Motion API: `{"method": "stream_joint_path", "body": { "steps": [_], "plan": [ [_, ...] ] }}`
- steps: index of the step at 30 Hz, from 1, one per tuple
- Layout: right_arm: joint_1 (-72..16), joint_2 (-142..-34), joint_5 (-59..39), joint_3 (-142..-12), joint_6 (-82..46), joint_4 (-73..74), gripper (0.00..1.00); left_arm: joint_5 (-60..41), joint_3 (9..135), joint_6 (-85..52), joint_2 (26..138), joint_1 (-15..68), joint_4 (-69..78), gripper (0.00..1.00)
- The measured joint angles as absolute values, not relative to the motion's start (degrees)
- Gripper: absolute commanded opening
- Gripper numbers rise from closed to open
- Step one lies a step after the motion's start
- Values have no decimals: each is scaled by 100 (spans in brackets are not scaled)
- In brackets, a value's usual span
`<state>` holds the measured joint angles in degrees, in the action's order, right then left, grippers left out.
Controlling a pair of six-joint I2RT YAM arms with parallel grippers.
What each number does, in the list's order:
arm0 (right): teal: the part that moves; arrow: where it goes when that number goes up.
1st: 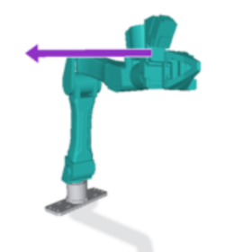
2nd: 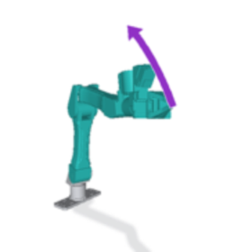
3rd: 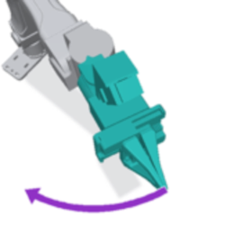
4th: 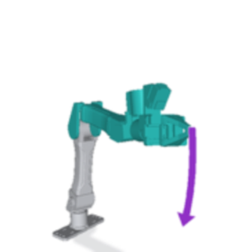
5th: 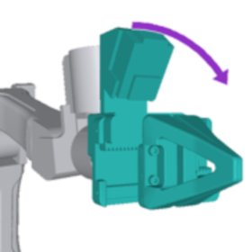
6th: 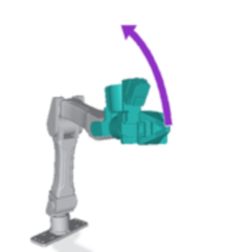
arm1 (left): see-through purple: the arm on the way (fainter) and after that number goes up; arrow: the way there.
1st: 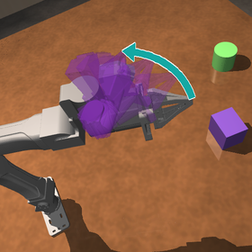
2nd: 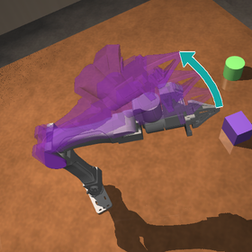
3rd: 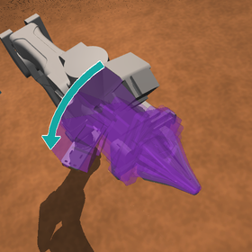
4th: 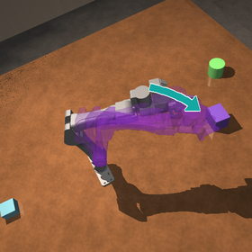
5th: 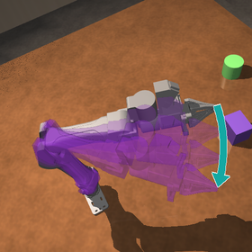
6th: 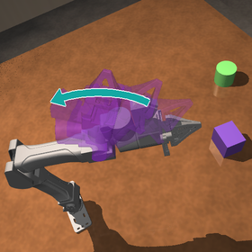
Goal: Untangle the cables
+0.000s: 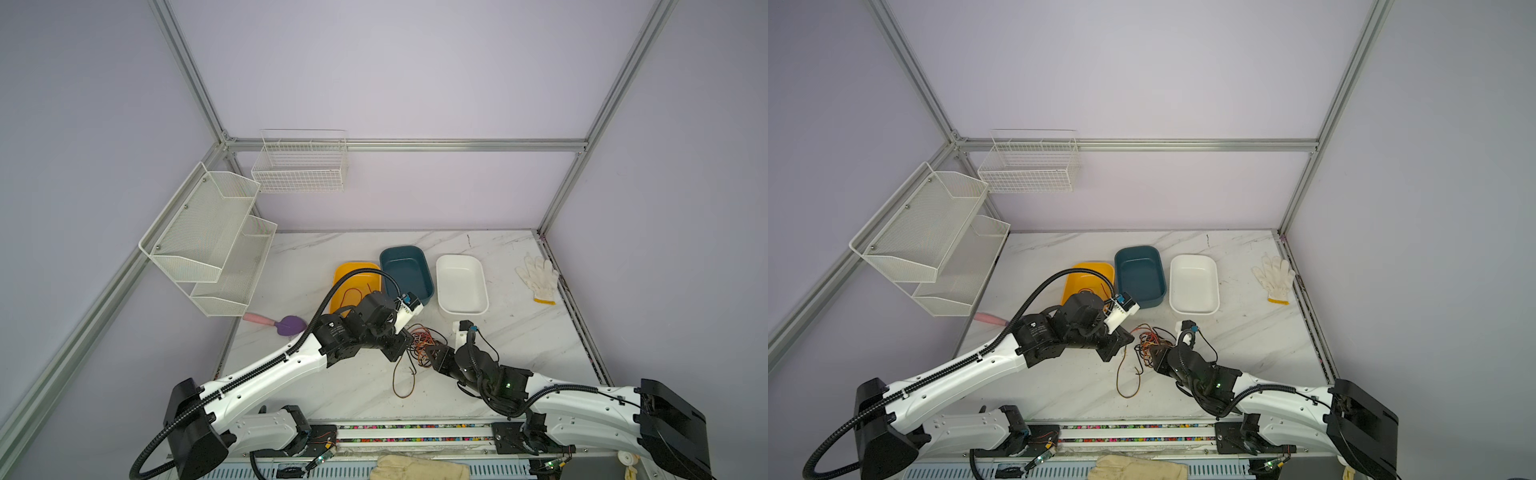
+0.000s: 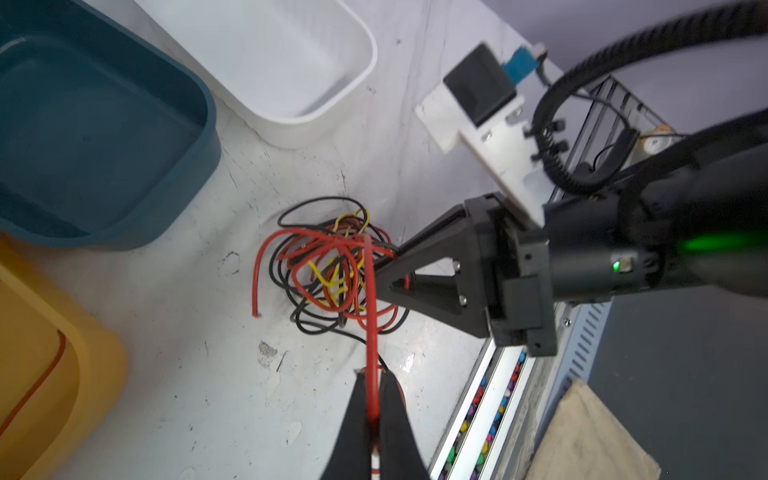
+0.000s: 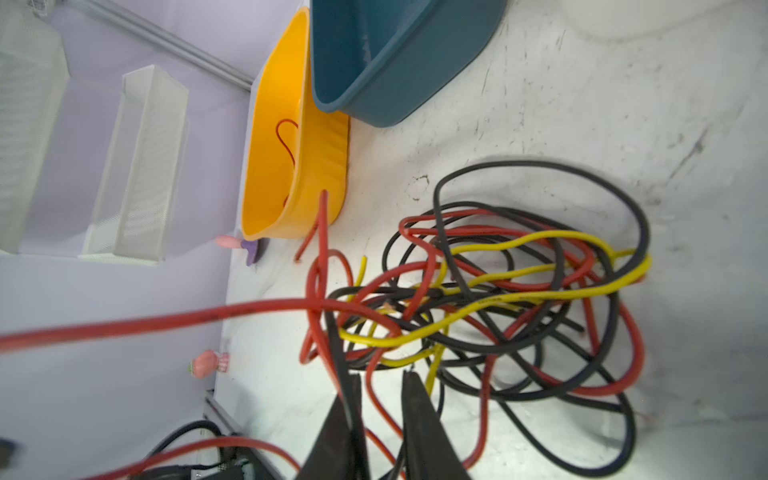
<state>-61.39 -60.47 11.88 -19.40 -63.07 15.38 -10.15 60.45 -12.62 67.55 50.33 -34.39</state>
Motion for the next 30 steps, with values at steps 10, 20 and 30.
{"method": "stream_joint_path", "body": {
  "steps": [10,20,30],
  "plan": [
    [-6139,-5758,1048,-1544,-6058,1911,37,-1153,6632,-2316,6423,5033,-3079,0],
    [-6139,-4602,1022,-1538,-5448,2034,50,-1485,6997,-2644,6412,5033,-3050,0],
    [-6139,-4541,733,-1551,-5015,2493,57,-1496,7008,-2637,6407,5033,-3092,0]
  ]
}}
